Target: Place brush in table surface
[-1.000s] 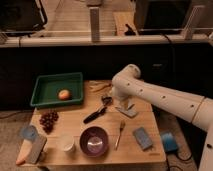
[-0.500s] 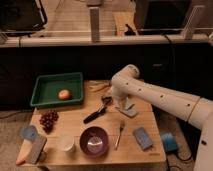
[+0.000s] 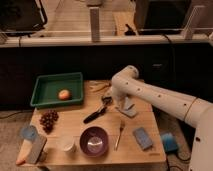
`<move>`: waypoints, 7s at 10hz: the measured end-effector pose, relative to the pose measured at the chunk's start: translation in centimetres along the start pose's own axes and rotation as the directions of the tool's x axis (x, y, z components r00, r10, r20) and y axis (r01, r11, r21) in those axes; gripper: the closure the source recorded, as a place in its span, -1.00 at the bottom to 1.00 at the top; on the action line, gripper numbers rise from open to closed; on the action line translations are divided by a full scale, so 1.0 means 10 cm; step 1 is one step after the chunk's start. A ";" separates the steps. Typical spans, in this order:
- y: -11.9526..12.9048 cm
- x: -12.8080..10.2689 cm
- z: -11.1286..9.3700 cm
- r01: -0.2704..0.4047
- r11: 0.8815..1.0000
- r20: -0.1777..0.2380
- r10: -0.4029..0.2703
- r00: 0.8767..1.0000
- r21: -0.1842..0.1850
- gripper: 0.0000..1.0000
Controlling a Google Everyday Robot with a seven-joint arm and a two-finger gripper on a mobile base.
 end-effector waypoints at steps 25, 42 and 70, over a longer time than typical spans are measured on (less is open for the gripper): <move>-0.51 0.00 0.53 0.055 0.998 0.076 -0.054 0.996 -0.011 -0.58; -0.55 0.04 0.69 0.075 0.994 0.116 -0.066 0.991 -0.075 0.91; -0.42 -0.31 0.91 0.373 0.919 0.180 -0.349 0.920 -0.126 -0.60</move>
